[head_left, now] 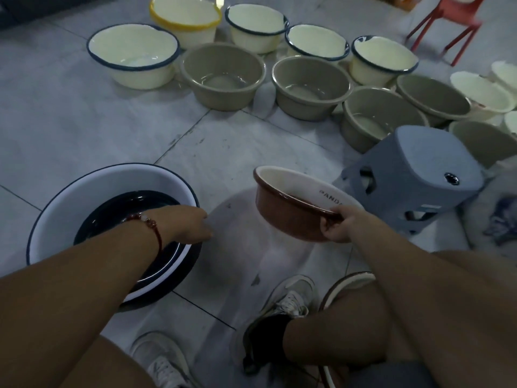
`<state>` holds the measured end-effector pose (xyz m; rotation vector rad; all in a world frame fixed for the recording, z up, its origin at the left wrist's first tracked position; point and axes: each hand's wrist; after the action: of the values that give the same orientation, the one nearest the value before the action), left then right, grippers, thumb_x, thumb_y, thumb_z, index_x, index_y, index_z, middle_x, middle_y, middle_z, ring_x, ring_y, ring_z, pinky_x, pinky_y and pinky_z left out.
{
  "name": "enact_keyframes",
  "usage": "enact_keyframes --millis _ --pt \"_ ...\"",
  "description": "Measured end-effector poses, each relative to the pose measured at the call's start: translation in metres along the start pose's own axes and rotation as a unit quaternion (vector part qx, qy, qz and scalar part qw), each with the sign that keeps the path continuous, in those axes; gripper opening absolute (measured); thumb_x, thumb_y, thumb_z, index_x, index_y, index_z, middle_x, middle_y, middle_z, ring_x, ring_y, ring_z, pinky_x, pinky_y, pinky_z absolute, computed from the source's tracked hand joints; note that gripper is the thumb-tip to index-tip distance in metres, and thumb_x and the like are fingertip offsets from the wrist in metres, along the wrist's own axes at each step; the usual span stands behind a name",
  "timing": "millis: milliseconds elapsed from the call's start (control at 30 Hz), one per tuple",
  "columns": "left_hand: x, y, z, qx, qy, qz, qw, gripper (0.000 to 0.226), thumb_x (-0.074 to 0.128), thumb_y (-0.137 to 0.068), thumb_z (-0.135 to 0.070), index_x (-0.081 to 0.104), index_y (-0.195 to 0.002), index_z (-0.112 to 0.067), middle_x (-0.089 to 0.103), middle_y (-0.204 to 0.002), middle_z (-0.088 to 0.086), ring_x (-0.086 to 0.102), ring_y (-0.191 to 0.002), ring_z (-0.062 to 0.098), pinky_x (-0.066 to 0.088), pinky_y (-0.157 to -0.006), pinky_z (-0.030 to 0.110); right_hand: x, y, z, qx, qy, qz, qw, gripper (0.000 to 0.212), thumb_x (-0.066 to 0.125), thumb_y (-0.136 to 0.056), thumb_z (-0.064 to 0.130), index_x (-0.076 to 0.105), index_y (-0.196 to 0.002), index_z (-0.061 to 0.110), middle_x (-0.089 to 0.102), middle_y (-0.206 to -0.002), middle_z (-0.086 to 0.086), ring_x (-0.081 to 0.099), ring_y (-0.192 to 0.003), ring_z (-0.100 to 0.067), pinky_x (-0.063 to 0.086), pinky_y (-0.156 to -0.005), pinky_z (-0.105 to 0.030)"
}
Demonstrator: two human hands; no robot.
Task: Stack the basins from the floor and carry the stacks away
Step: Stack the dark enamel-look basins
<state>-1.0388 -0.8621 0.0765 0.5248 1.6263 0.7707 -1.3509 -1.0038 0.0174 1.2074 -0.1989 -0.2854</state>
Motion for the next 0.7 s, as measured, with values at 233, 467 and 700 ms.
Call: enact_keyframes --millis 233,467,700 --pt "0.007 0.012 0.018 -0.023 0.040 -0.030 0.999 0.060 0.049 -0.096 -0.054 0.052 -0.137 -0.010 0.052 -0.143 0.010 0.051 -0.126 0.027 0.039 -0.106 0.036 -0.027 0.054 0.021 -0.057 0.105 0.061 0.991 0.017 0.051 -0.096 0.010 0.054 -0.080 0.005 0.061 -0.065 -0.011 0.052 -0.066 -0.019 0.051 -0.038 -0.023" --pt "0.007 0.044 -0.001 -0.038 0.483 -0.053 0.873 0.066 0.046 -0.096 -0.060 0.055 -0.136 -0.008 0.055 -0.138 0.018 0.050 -0.130 0.037 0.034 -0.112 0.046 -0.027 0.115 0.052 -0.107 0.237 0.104 0.960 0.009 0.060 -0.088 0.014 0.052 -0.089 0.010 0.054 -0.073 -0.007 0.053 -0.061 -0.017 0.052 -0.045 -0.021" --pt "0.011 0.086 0.019 -0.051 0.705 -0.098 0.701 0.058 0.047 -0.090 -0.069 0.060 -0.088 -0.012 0.059 -0.084 0.012 0.059 -0.078 0.026 0.051 -0.069 0.037 0.005 0.155 0.019 -0.118 0.281 0.176 0.936 0.012 0.061 -0.078 0.011 0.052 -0.087 0.012 0.045 -0.064 0.001 0.042 -0.047 -0.009 0.039 -0.040 -0.015"
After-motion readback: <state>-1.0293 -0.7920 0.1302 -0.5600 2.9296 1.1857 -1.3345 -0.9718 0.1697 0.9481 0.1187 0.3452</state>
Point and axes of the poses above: each hand's wrist, its own y-axis away from the middle knuckle, its own x-axis out of the palm, z = x × y
